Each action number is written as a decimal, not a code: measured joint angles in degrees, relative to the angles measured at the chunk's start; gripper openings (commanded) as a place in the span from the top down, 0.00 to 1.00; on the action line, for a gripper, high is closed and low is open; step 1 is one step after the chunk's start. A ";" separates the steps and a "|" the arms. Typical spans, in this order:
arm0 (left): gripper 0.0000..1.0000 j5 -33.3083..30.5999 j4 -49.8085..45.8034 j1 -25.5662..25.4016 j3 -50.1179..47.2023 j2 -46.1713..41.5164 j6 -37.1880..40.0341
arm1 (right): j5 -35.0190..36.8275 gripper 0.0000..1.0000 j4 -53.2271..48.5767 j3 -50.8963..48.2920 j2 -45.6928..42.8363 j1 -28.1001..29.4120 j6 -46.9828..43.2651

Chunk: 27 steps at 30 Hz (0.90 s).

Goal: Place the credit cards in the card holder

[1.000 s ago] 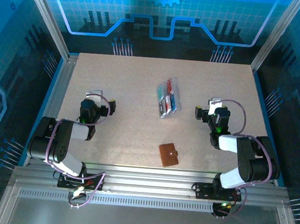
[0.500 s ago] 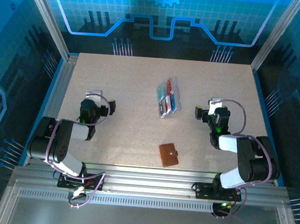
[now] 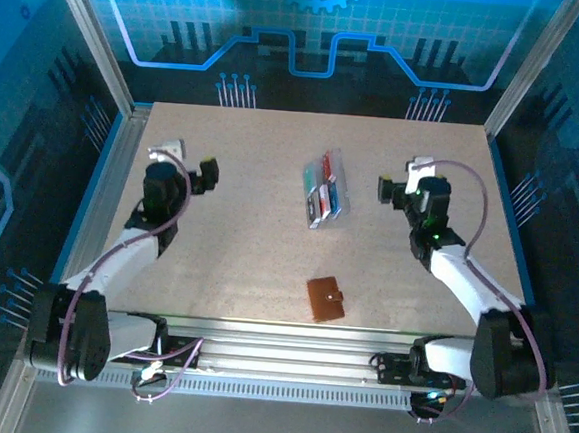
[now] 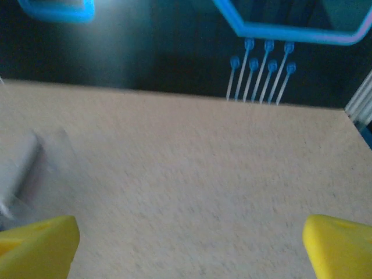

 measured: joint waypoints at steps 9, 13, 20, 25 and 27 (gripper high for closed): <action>0.03 17.18 -15.28 -2.73 2.49 -4.07 -13.11 | -13.31 0.00 -20.61 11.37 0.31 -3.15 19.15; 0.09 21.97 -18.60 -7.10 0.70 -8.55 -15.74 | -19.85 0.00 -24.63 5.81 -1.53 -3.15 23.45; 0.19 25.81 -18.27 -23.12 -3.98 -8.07 -20.87 | -23.47 0.24 -32.02 -3.39 -6.97 2.40 25.73; 0.35 27.85 -13.66 -32.06 -7.82 1.16 -26.16 | -23.32 0.44 -35.50 -7.28 -7.21 12.17 27.28; 0.39 28.61 -11.65 -35.69 -7.91 5.86 -27.93 | -23.41 0.46 -36.41 -8.07 -7.10 16.17 27.85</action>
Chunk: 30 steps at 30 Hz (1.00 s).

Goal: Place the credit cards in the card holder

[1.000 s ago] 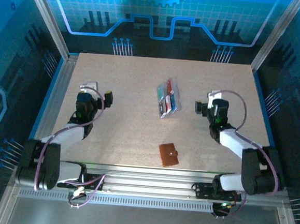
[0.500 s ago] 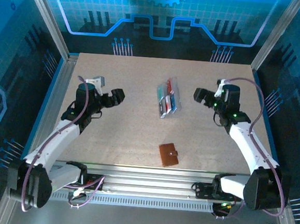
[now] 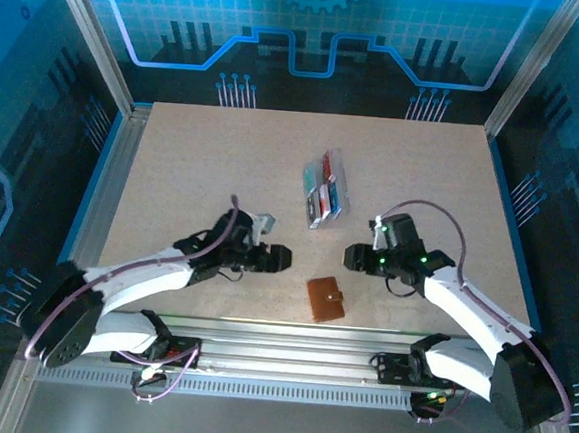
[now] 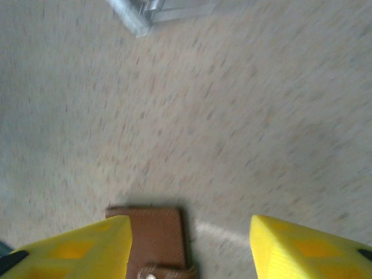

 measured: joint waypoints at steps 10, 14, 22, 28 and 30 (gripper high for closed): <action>0.55 3.65 12.44 -10.19 2.56 18.45 -7.58 | -1.27 0.47 0.13 -6.45 0.15 5.40 3.17; 0.60 4.42 15.34 -11.21 4.48 23.41 -9.31 | -1.62 0.51 0.28 -7.45 0.15 7.54 4.00; 0.71 3.63 15.80 -11.13 5.01 24.63 -10.49 | -2.84 0.63 4.35 -8.22 5.14 8.98 5.51; 0.76 1.38 10.91 -10.38 6.75 24.61 -10.51 | -2.89 0.66 6.64 -6.75 8.90 9.75 6.32; 0.77 0.87 9.53 -9.33 6.95 24.26 -10.47 | -2.75 0.68 7.54 -5.64 10.84 10.10 6.62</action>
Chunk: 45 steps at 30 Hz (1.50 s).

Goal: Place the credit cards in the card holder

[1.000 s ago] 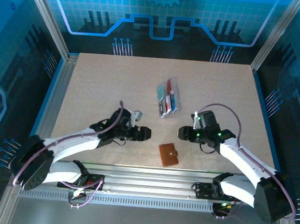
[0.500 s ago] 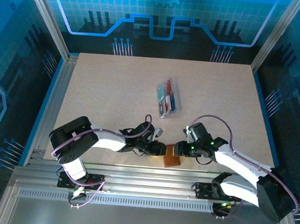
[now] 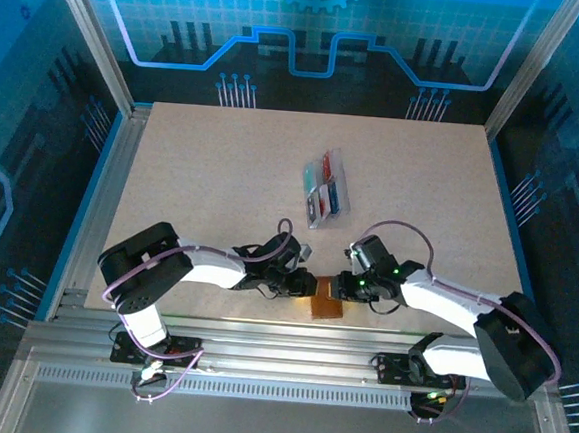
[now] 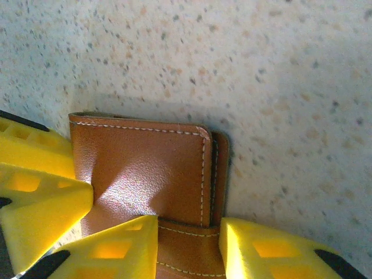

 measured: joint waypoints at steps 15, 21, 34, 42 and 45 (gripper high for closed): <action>0.78 -11.58 -12.55 13.57 -1.90 -9.11 3.21 | 3.04 0.64 9.05 19.98 24.02 7.50 1.92; 0.72 -11.85 -14.34 13.33 -7.19 -16.50 3.19 | 13.05 0.37 5.35 22.69 23.93 11.85 -0.33; 0.82 -5.35 -18.82 17.57 -3.34 -23.69 5.46 | 24.70 0.27 -2.01 26.36 18.86 14.38 -5.35; 0.90 0.42 -16.00 21.38 -2.54 -14.64 6.29 | 19.89 0.74 -1.40 27.30 20.26 14.56 -7.50; 0.91 1.51 -14.95 21.92 -2.54 -12.46 6.34 | 18.62 0.74 -1.44 28.85 21.90 14.91 -8.28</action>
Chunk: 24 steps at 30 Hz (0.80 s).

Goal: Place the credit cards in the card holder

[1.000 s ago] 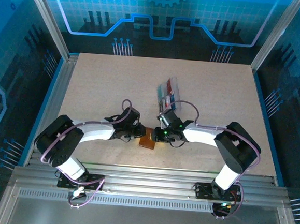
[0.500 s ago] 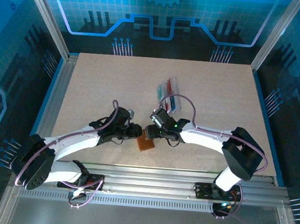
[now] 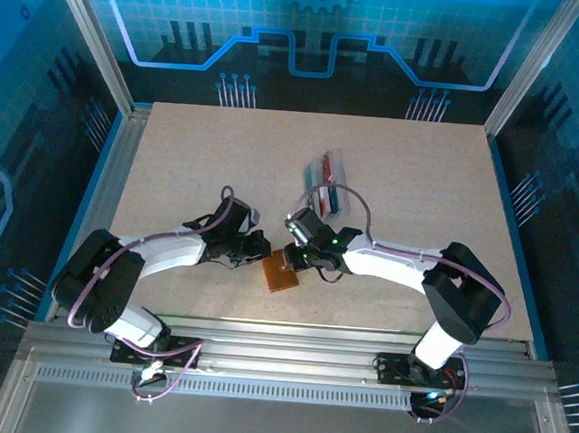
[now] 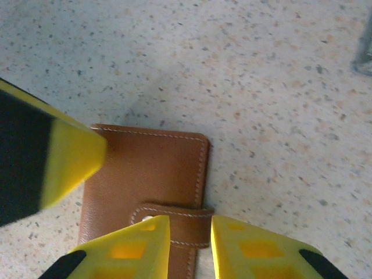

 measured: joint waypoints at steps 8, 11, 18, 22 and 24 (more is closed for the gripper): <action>0.93 0.46 1.68 0.70 -0.07 3.30 1.49 | -2.36 0.61 -0.26 4.22 5.38 2.23 -2.21; 0.93 0.44 2.60 0.70 -0.76 3.39 1.88 | -1.01 0.61 -1.16 4.96 6.16 3.41 -2.67; 0.93 0.46 4.70 0.70 -1.81 3.45 2.73 | 2.62 0.56 -2.67 5.01 8.11 5.77 -3.89; 0.93 0.57 5.57 0.70 -2.32 3.50 2.99 | 4.39 0.52 -2.56 5.38 8.90 6.78 -4.28; 0.93 0.57 5.73 0.70 -2.38 3.50 3.04 | 5.53 0.52 -2.62 5.60 9.35 7.17 -4.35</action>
